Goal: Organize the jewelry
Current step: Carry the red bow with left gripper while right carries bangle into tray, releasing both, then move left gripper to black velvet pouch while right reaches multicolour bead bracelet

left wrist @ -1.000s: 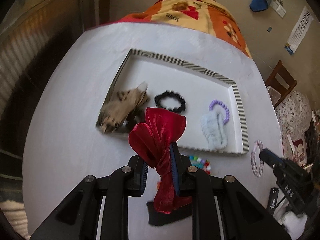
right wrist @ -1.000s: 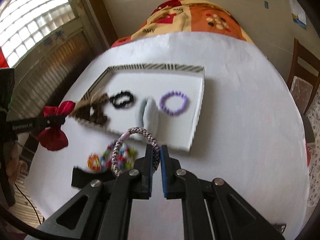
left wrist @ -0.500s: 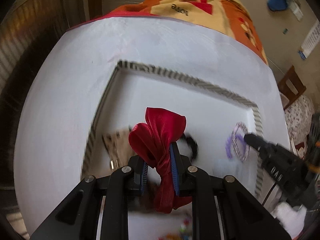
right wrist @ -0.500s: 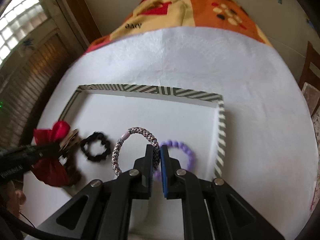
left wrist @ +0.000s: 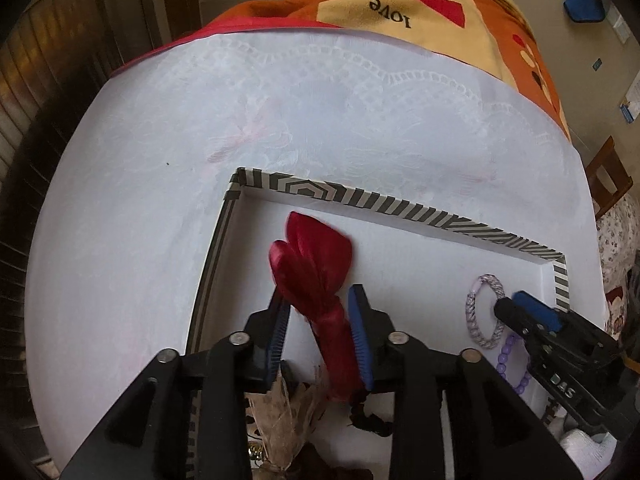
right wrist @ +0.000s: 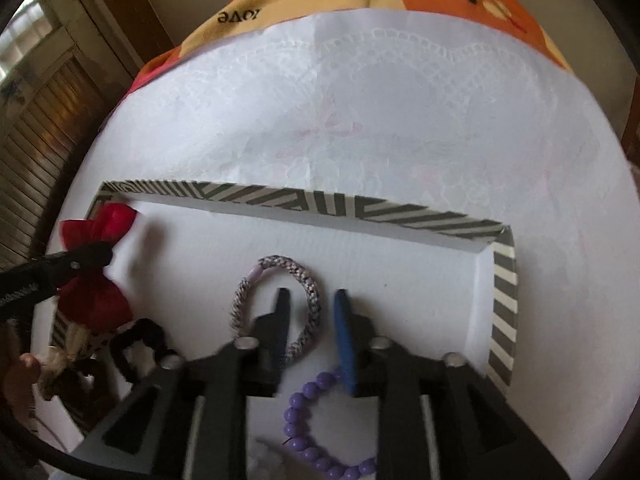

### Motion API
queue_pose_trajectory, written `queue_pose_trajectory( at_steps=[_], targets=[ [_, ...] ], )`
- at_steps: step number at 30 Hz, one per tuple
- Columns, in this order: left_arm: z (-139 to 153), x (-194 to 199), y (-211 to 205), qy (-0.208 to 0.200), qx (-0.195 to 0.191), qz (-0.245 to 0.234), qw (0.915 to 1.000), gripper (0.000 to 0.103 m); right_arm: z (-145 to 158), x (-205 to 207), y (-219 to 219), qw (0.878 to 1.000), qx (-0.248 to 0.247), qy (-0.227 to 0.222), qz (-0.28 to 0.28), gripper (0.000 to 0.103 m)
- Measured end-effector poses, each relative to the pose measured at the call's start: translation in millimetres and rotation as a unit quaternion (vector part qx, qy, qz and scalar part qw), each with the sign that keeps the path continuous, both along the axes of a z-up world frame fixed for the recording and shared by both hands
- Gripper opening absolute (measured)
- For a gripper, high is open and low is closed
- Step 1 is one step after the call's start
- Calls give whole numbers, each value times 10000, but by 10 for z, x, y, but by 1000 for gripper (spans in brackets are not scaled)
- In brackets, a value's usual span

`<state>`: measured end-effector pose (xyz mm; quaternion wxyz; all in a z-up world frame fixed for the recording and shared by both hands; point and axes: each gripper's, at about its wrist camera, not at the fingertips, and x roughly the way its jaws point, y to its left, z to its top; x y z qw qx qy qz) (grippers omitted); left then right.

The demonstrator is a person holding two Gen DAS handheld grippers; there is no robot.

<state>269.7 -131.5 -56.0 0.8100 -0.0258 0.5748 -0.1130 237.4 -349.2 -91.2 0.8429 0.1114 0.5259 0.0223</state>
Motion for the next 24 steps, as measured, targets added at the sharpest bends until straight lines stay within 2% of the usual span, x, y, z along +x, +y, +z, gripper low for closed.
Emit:
queue_pose_trajectory(
  at_steps=[3,8,12,15,24],
  targets=[
    [50,-72,43,-110,3,17,9999,16,110,-135,-2,9998,103,-151,5,40],
    [267,-364,139,-334,75,-10,9994,17,410,-497,35,9988,204,-448,19,44],
    [435,-628,168,-450,115,-26,9989,17,620,-868,82,9977,169,-654,24,53],
    [531,-891,187,-527,172,-58,9984,17,737,-1138,119,9969,184,-760,73,55],
    [654,-1538,193,-573,174,-136,9981,17,768,-1863,232,9974,27,-697,205,57]
  ],
)
